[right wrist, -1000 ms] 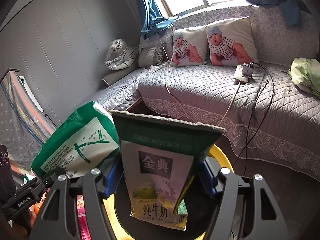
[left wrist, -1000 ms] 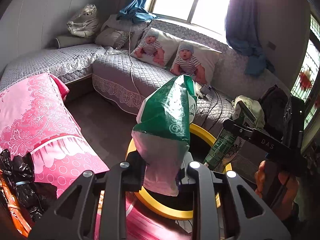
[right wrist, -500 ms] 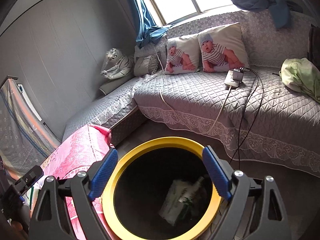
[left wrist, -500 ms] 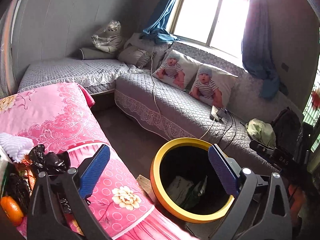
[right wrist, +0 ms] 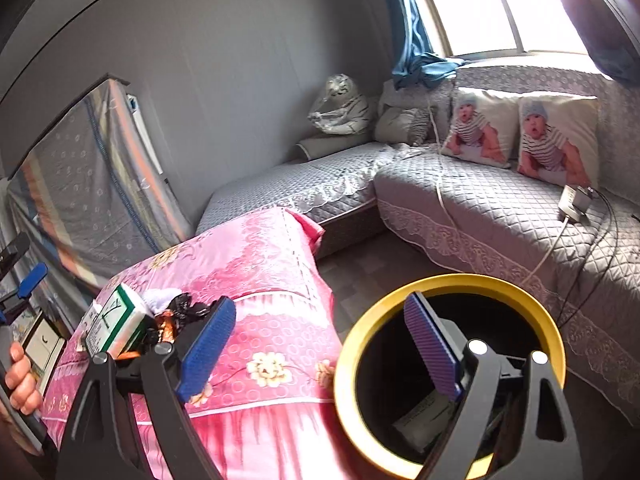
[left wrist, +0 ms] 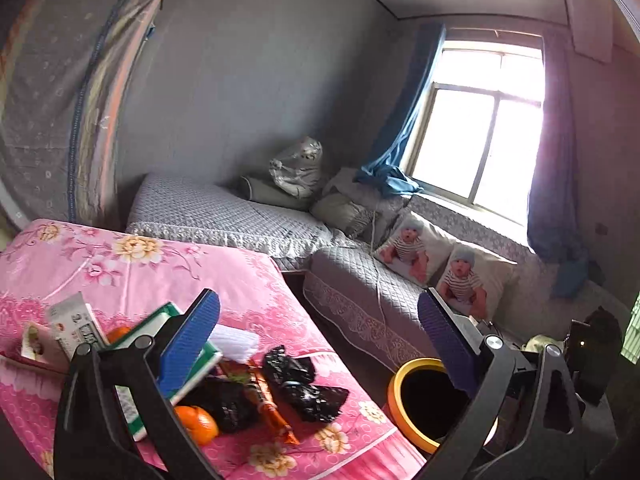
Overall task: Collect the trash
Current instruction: 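Grasp the orange snack wrapper on the bed with the right tool, then grasp the second green-and-white bag with the left tool while the right holds the wrapper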
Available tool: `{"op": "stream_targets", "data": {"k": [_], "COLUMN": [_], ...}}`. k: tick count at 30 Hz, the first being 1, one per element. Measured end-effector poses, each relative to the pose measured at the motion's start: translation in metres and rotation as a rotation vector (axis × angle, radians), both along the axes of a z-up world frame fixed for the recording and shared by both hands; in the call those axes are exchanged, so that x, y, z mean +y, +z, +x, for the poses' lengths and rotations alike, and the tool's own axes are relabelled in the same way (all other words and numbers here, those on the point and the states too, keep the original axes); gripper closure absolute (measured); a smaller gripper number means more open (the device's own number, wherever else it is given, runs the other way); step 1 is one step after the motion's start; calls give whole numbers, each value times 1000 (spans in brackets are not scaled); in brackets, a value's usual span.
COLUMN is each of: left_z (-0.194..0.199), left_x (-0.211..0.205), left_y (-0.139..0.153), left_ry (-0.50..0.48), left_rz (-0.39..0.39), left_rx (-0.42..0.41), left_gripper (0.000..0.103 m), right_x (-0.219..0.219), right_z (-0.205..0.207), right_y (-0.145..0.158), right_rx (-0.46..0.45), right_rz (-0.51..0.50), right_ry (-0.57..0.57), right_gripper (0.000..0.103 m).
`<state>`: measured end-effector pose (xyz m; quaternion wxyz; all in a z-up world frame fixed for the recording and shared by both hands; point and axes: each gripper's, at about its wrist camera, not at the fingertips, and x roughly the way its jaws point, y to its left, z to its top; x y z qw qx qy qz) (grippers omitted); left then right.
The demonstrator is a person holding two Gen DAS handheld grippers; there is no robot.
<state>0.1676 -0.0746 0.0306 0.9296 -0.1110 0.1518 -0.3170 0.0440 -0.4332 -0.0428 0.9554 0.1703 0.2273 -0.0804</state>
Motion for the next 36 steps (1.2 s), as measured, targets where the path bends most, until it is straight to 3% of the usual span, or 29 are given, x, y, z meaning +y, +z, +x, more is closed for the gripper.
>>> {"op": "stream_targets", "data": {"k": [6, 10, 17, 21, 25, 27, 28, 30, 36], "left_z": [-5, -13, -20, -15, -11, -10, -9, -7, -3], "left_x": [96, 140, 168, 170, 175, 174, 173, 172, 160], "left_y": [0, -14, -45, -55, -67, -71, -72, -73, -75], "left_ry": [273, 361, 422, 438, 426, 425, 428, 425, 395], "left_rz": [75, 85, 101, 141, 128, 129, 133, 136, 168], "left_rx": [-44, -4, 59, 69, 98, 111, 117, 129, 151], "left_gripper": [8, 8, 8, 8, 8, 8, 8, 8, 8], "right_x": [90, 146, 192, 200, 202, 200, 199, 196, 165], "right_z": [47, 83, 126, 148, 165, 171, 172, 171, 143], "right_y": [-9, -26, -57, -73, -89, -94, -95, -96, -80], "right_rx": [92, 200, 343, 424, 478, 500, 508, 509, 502], "right_rz": [-40, -89, -226, -249, -249, -227, -222, -189, 79], "right_ry": [279, 418, 467, 471, 471, 474, 476, 486, 610], "right_gripper": [20, 20, 32, 43, 55, 70, 84, 86, 91]}}
